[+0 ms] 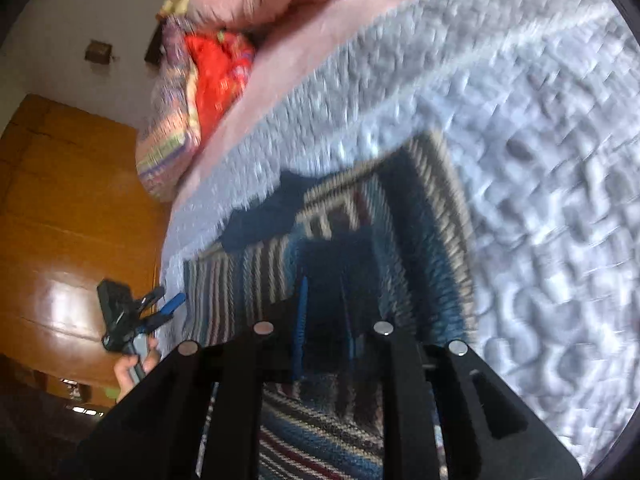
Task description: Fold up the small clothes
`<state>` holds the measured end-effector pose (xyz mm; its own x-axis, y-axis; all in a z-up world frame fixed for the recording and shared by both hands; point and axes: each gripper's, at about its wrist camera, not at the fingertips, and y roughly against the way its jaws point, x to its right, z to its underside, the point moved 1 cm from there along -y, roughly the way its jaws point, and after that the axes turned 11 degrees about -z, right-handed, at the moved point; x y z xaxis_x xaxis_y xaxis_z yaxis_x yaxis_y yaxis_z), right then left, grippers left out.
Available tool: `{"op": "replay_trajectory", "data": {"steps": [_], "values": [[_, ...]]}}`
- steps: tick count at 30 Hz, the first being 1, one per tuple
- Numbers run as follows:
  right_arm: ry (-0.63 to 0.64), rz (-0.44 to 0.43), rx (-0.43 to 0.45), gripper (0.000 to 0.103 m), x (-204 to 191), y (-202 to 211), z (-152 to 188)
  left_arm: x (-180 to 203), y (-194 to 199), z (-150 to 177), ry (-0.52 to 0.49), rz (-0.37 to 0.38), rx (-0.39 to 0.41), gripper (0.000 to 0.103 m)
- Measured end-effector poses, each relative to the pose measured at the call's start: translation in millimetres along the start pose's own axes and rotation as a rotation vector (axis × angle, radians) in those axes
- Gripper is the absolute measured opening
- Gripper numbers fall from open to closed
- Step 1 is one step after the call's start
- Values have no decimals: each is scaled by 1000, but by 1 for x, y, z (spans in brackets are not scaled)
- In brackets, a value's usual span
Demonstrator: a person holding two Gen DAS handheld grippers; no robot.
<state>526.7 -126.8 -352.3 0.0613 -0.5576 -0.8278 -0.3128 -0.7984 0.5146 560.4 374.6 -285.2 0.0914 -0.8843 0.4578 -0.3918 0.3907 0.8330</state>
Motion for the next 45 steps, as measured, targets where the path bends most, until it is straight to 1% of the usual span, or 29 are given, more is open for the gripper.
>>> {"op": "replay_trajectory", "data": {"steps": [1,2,3,4,5,6,8,10,11,12,13,14,15,16,17,18,19,20,22,23,24,25,26,29,31,33,37,41,45], "values": [[-2,18,-23,15,3,-6,1,-4,-11,0,0,-30,-24,79],[0,56,-40,11,8,-12,3,-7,-19,2,-2,-50,-40,78],[2,74,-43,5,13,-14,5,-10,-23,3,-12,-48,-41,78],[-1,72,-40,2,14,-12,5,-9,-20,3,-15,-53,-38,78],[-11,57,-30,5,13,-7,5,-8,-15,4,-7,-45,-32,77],[-10,42,-19,11,10,-2,6,-6,-3,8,2,23,-19,77],[10,-2,-21,13,1,11,16,1,16,25,-32,127,-28,77],[20,-24,-50,13,-1,14,33,3,22,42,-66,152,-47,78],[20,15,-68,13,4,10,38,1,18,49,-76,129,-67,78],[15,49,-78,7,9,6,40,-4,8,57,-84,68,-94,77],[5,72,-83,0,17,3,44,-9,0,62,-84,39,-111,76],[8,85,-70,0,17,3,46,-10,-1,66,-94,39,-97,76],[-4,85,-54,7,11,9,48,-7,1,66,-98,22,-97,76],[-13,75,-45,22,7,14,51,-5,8,67,-89,1,-102,76],[-12,57,-38,32,-1,24,57,-3,17,69,-79,3,-106,76],[1,45,-39,45,-10,33,64,0,33,76,-82,33,-107,77],[18,42,-56,47,-20,45,78,1,46,85,-92,41,-109,78],[18,43,-75,48,-23,53,91,2,60,96,-106,37,-116,79],[-14,52,-123,50,-21,75,128,-4,87,130,-115,39,-150,81],[-35,59,-142,51,-18,86,148,-12,103,153,-109,41,-181,81],[-62,64,-162,57,-15,96,168,-23,116,178,-82,30,-218,81],[-104,74,-178,63,-9,112,200,-30,121,193,-62,29,-242,81],[-125,78,-181,64,-7,120,216,-43,130,223,-17,36,-293,81],[-206,104,-213,65,4,147,279,-65,142,280,77,23,-394,82],[-243,101,-229,65,6,153,308,-72,145,307,101,15,-426,82],[-265,93,-238,65,7,159,325,-77,144,328,129,0,-469,82],[-296,87,-246,65,6,157,337,-79,138,350,159,-17,-498,82],[-323,88,-249,65,3,145,342,-86,119,363,260,75,-543,82],[-340,47,-249,65,-1,141,348,-79,105,373,313,139,-560,82]]}}
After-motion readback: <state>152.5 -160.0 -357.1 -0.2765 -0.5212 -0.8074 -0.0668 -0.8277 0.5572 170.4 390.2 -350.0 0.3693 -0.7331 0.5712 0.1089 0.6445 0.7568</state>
